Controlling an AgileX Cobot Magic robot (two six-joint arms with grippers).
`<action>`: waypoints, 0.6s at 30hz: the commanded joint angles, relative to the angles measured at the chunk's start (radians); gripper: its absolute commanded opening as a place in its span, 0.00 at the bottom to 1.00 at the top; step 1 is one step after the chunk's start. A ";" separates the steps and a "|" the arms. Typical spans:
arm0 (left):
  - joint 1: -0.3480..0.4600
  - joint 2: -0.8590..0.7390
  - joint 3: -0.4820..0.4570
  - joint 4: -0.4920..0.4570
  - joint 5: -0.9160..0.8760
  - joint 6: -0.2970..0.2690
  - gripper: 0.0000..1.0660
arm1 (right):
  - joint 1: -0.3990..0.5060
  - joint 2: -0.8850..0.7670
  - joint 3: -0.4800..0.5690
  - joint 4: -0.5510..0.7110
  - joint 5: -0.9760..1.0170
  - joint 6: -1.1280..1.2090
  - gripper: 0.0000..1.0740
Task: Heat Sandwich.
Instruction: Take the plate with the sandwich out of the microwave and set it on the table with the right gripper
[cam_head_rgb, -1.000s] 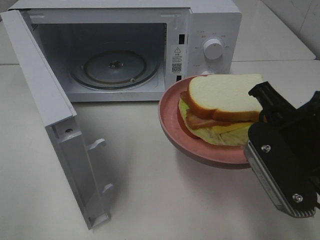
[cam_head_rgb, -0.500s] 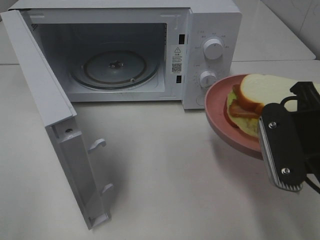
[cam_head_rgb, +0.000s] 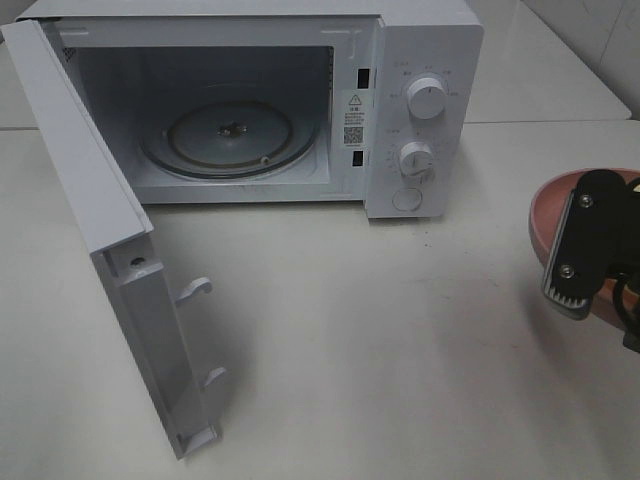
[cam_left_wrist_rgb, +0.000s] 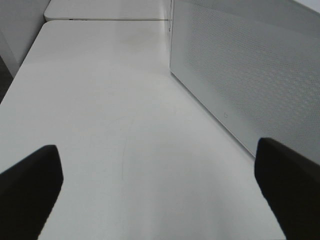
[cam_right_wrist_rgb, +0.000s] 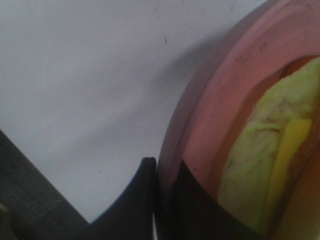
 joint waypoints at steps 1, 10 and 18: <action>0.000 -0.027 0.003 -0.001 0.001 0.000 0.95 | 0.005 -0.007 -0.002 -0.036 0.020 0.077 0.01; 0.000 -0.027 0.003 -0.001 0.001 0.000 0.95 | 0.005 -0.006 -0.002 -0.085 0.050 0.299 0.01; 0.000 -0.027 0.003 -0.001 0.001 0.000 0.95 | -0.023 0.061 -0.002 -0.170 0.035 0.409 0.01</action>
